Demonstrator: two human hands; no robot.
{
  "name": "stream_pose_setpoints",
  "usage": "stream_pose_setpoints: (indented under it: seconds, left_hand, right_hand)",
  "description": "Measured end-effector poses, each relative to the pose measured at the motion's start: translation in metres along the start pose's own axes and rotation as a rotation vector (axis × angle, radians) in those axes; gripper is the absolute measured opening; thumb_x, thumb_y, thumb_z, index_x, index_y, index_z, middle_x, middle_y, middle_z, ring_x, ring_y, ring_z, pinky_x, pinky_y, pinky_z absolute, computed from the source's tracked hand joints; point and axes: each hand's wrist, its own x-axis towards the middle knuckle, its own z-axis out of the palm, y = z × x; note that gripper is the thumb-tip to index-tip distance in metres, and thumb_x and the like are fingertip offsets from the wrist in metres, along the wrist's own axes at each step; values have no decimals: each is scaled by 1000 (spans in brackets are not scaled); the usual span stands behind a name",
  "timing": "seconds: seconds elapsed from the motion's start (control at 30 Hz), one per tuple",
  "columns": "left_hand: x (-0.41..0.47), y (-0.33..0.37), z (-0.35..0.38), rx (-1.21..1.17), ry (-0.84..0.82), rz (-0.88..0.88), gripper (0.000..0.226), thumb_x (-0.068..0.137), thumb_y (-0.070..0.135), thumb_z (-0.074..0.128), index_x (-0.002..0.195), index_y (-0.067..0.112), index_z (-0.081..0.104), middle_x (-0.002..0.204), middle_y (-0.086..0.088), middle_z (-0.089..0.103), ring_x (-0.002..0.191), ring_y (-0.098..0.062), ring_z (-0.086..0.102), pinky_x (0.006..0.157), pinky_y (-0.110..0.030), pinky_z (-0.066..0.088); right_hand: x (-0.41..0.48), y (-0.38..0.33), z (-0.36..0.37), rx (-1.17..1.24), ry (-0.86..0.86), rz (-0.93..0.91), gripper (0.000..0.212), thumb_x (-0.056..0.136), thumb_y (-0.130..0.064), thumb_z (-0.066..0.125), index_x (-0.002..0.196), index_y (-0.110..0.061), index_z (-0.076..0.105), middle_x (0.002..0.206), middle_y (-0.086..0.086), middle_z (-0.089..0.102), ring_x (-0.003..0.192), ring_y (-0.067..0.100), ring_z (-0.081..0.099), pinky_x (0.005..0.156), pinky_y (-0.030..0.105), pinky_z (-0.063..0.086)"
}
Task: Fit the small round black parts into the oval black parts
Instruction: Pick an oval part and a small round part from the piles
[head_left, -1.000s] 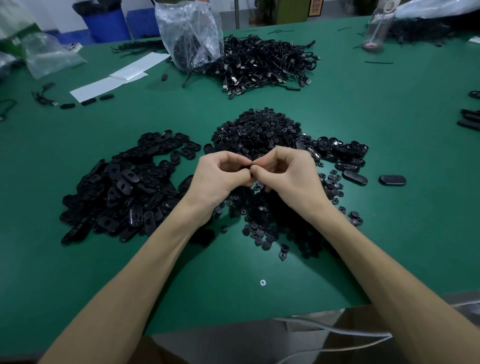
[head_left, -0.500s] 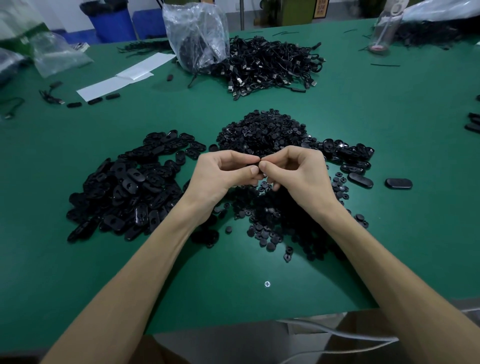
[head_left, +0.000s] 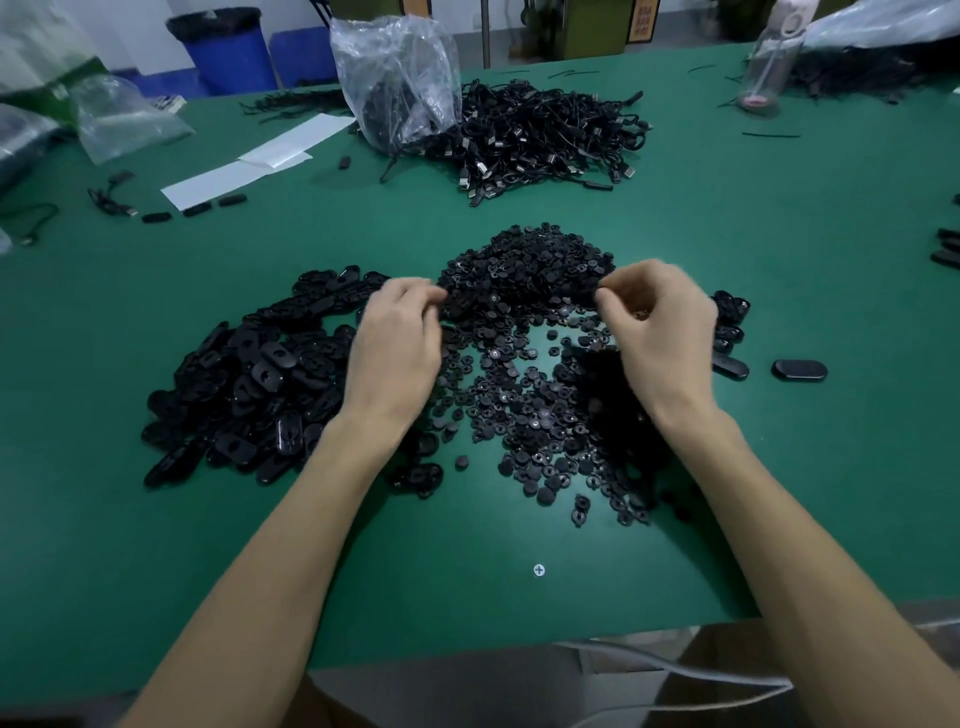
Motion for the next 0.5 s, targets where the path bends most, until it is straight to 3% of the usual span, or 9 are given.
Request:
stream_pose_setpoints:
  seconds: [0.1,0.2,0.33,0.5]
  left_hand:
    - [6,-17,1,240,-121,-130,44,108,7,44,152,2,47,157,-17,45,148,-31,38,124,-44,28]
    - [7,-23,3,330,-194,-126,47,108,7,41,155,1,41,161,-20,40,151,-33,35,125,-45,25]
    - [8,-25,2,351,-94,-119,31,106,15,55,133,2,64,131,-19,63,123,-35,56,108,-45,41]
    - [10,-23,-3,395,-15,-90,25,105,21,59,123,7,70,113,-14,70,109,-34,62,103,-45,39]
  right_hand:
    - [6,12,-5,-248,83,43,12,99,-11,62,108,-9,69,108,8,63,98,25,58,87,33,43]
    - [7,19,-9,-392,62,65,21,99,-5,54,112,-6,70,116,16,58,113,34,50,94,39,41]
    - [8,20,-8,-416,56,90,27,98,-4,50,112,-7,73,116,16,58,116,34,46,100,41,40]
    - [8,18,-9,-389,117,85,28,97,-2,51,114,-5,73,116,16,58,116,34,46,101,41,40]
